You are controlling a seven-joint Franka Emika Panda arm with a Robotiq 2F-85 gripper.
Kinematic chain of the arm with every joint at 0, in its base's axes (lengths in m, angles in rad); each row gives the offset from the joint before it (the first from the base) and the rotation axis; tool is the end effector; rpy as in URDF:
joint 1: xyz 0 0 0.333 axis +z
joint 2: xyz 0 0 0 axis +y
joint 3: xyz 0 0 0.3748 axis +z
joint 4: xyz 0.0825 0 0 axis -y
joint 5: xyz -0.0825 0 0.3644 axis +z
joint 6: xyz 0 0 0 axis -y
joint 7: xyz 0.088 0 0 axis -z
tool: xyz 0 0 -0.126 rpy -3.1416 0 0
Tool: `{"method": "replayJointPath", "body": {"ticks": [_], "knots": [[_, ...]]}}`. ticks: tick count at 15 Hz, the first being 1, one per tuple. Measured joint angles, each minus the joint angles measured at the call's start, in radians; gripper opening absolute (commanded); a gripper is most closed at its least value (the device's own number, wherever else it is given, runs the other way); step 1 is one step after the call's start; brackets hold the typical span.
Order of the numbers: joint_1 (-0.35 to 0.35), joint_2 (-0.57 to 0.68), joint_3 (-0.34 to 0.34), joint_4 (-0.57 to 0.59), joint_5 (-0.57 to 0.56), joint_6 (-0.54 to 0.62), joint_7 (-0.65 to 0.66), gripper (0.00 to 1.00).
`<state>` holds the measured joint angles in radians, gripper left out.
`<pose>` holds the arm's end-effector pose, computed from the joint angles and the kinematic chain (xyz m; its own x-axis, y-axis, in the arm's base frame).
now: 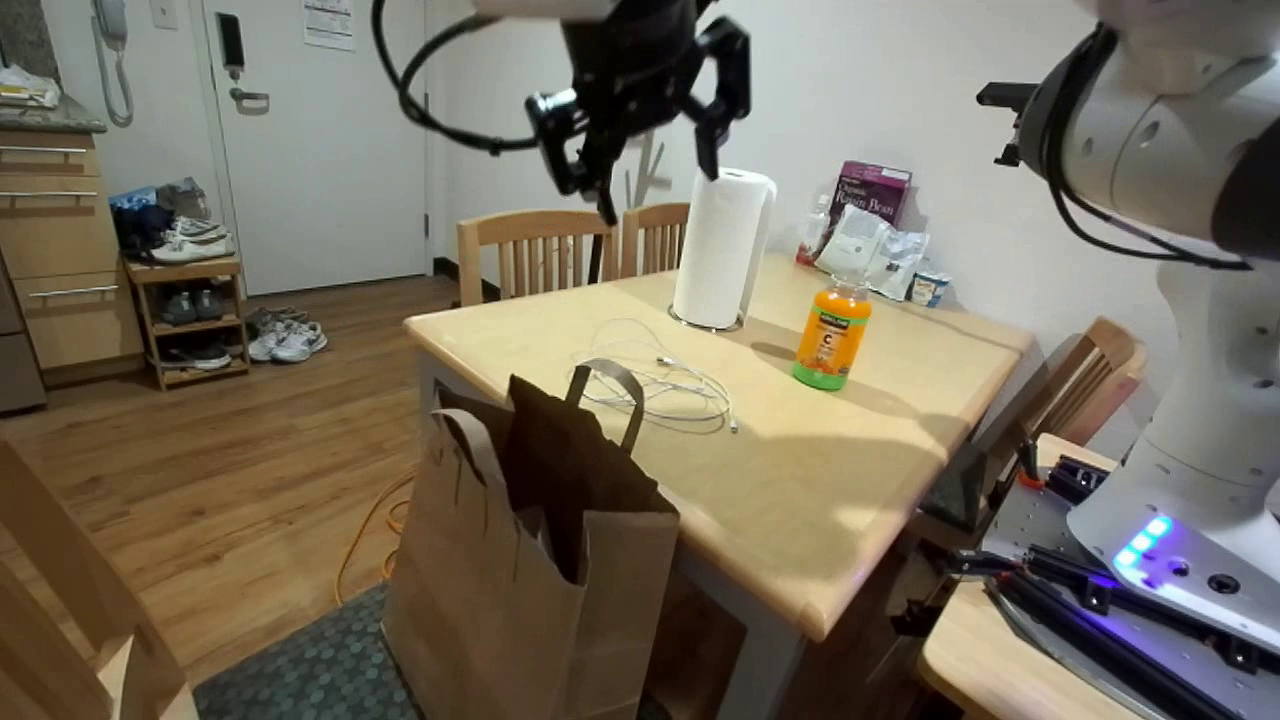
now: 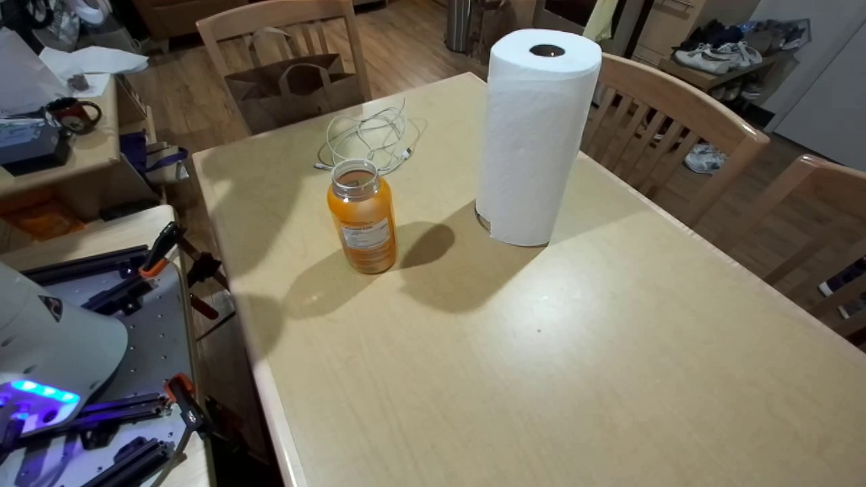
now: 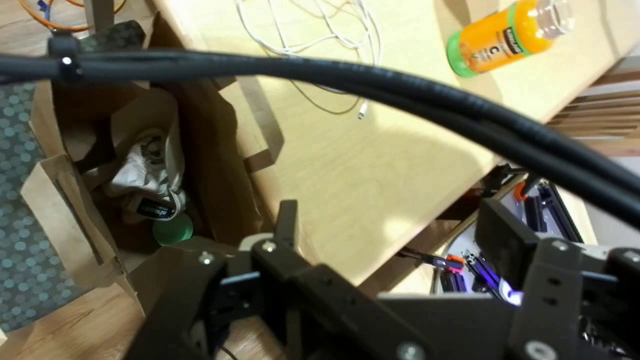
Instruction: Put the packet and cap in the bag
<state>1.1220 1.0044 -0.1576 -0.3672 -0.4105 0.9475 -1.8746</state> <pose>0.4049 0.6045 0.4899 -0.8739 0.2925 -0.3882 0.4592 0.7586 -0.4621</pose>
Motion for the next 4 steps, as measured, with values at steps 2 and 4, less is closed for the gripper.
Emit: {"method": "replayJointPath", "body": {"ticks": [2,4], "knots": [[0.005,-0.043,0.0,-0.001,0.0,-0.036,0.02,1.0],[0.005,-0.047,0.0,-0.005,0.0,-0.038,0.029,1.0]]}}
